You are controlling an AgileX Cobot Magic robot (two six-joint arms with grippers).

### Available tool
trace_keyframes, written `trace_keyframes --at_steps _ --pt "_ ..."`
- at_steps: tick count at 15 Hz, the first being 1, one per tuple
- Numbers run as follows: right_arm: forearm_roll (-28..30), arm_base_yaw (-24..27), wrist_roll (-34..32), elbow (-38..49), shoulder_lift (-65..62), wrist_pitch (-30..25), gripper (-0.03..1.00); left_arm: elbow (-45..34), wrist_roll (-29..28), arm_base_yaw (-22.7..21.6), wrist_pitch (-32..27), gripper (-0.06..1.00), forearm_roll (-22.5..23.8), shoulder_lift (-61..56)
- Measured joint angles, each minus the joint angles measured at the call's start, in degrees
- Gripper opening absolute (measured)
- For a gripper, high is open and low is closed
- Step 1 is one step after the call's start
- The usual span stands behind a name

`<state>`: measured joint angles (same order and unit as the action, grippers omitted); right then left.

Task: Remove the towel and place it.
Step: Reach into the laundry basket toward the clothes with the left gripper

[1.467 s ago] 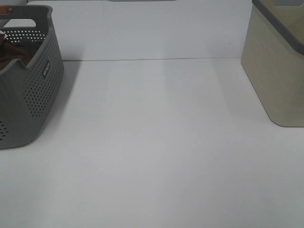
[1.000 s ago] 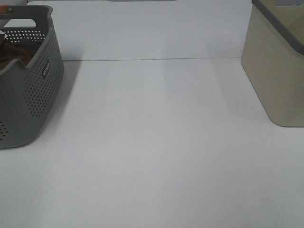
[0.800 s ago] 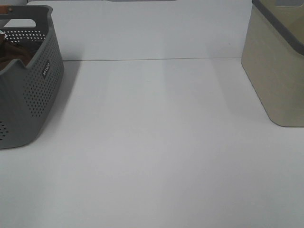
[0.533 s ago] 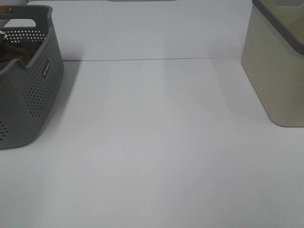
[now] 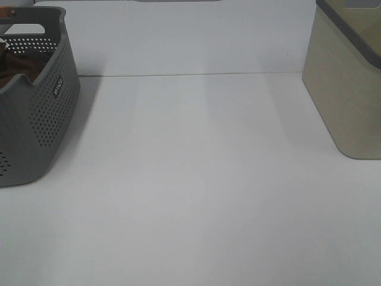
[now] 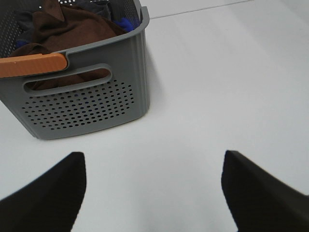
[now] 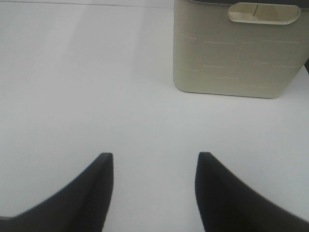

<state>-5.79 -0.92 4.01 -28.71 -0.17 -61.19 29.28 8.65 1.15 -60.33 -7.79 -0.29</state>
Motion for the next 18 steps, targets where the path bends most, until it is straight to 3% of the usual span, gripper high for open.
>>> trace_keyframes --at_steps 18 --pt "0.0 0.0 0.0 0.0 0.0 0.0 0.50 0.0 0.0 0.0 0.0 0.74 0.0 0.0"
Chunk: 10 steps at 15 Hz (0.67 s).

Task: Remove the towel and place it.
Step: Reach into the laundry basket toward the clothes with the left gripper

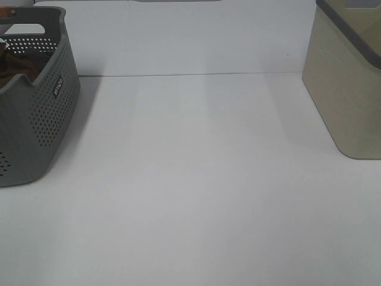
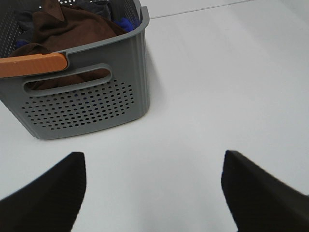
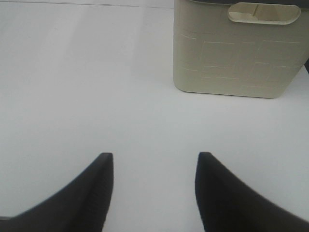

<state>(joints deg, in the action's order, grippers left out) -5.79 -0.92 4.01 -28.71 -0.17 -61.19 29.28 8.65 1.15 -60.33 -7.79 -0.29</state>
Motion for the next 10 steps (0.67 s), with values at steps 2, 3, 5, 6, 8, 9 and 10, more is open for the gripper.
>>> trace_keyframes --at_steps 2,3,5,6,8,9,10 --pt "0.0 0.0 0.0 0.0 0.0 0.0 0.50 0.0 0.0 0.0 0.0 0.74 0.0 0.0" --pt "0.0 0.0 0.0 0.0 0.0 0.0 0.50 0.0 0.0 0.0 0.0 0.74 0.0 0.0" --pt "0.0 0.0 0.0 0.0 0.0 0.0 0.50 0.0 0.0 0.0 0.0 0.74 0.0 0.0" --pt "0.0 0.0 0.0 0.0 0.0 0.0 0.50 0.0 0.0 0.0 0.0 0.74 0.0 0.0" --pt "0.0 0.0 0.0 0.0 0.0 0.0 0.50 0.0 0.0 0.0 0.0 0.74 0.0 0.0" --pt "0.0 0.0 0.0 0.0 0.0 0.0 0.50 0.0 0.0 0.0 0.0 0.74 0.0 0.0" --pt "0.0 0.0 0.0 0.0 0.0 0.0 0.50 0.0 0.0 0.0 0.0 0.74 0.0 0.0"
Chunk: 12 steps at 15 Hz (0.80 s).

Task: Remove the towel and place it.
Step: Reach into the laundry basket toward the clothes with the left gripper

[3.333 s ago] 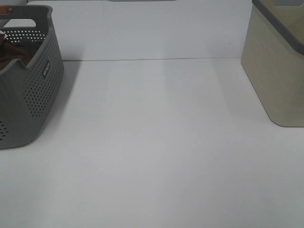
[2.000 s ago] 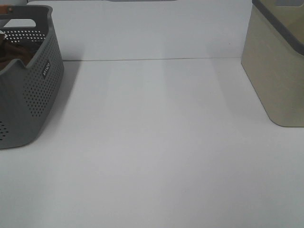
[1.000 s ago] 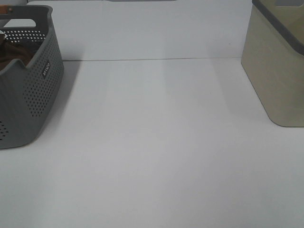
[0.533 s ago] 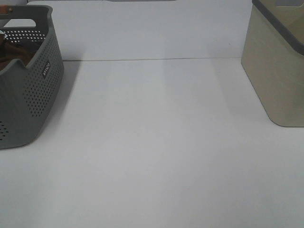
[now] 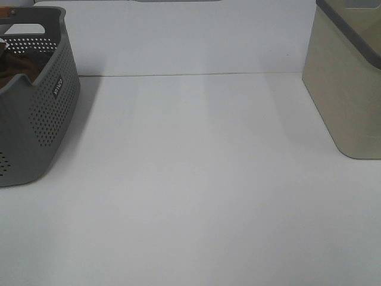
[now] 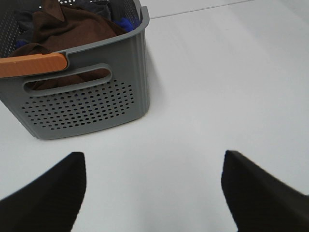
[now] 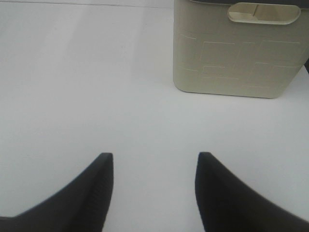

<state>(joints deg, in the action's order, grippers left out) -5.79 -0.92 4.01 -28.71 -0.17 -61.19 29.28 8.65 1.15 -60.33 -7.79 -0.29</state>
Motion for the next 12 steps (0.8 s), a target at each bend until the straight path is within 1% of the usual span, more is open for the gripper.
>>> trace_keyframes --at_steps 12 --pt "0.0 0.0 0.0 0.0 0.0 0.0 0.50 0.0 0.0 0.0 0.0 0.74 0.0 0.0"
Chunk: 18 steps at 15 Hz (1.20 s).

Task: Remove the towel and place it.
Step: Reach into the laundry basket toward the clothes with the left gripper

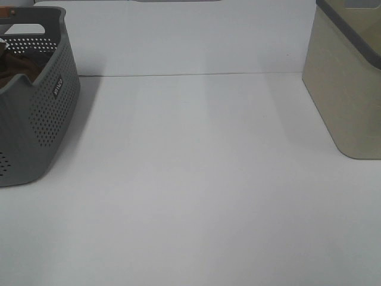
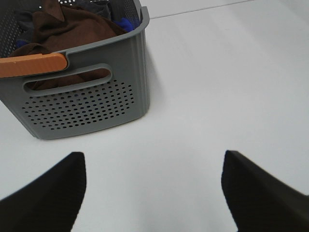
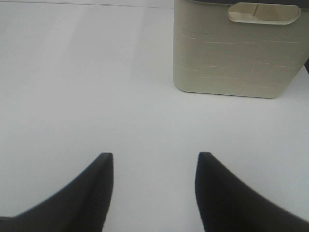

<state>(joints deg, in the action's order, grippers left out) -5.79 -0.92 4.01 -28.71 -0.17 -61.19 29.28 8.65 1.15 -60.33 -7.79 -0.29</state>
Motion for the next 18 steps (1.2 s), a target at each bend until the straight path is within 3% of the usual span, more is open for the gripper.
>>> trace_keyframes --at_steps 8,13,16,18 --pt "0.0 0.0 0.0 0.0 0.0 0.0 0.50 0.4 -0.6 0.0 1.0 0.74 0.0 1.1" --pt "0.0 0.0 0.0 0.0 0.0 0.0 0.50 3.7 -1.7 0.0 15.3 0.74 1.4 14.3" --pt "0.0 0.0 0.0 0.0 0.0 0.0 0.50 7.6 -4.3 0.0 24.9 0.71 2.8 29.1" --pt "0.0 0.0 0.0 0.0 0.0 0.0 0.50 12.9 -4.5 0.0 27.6 0.71 3.4 41.1"
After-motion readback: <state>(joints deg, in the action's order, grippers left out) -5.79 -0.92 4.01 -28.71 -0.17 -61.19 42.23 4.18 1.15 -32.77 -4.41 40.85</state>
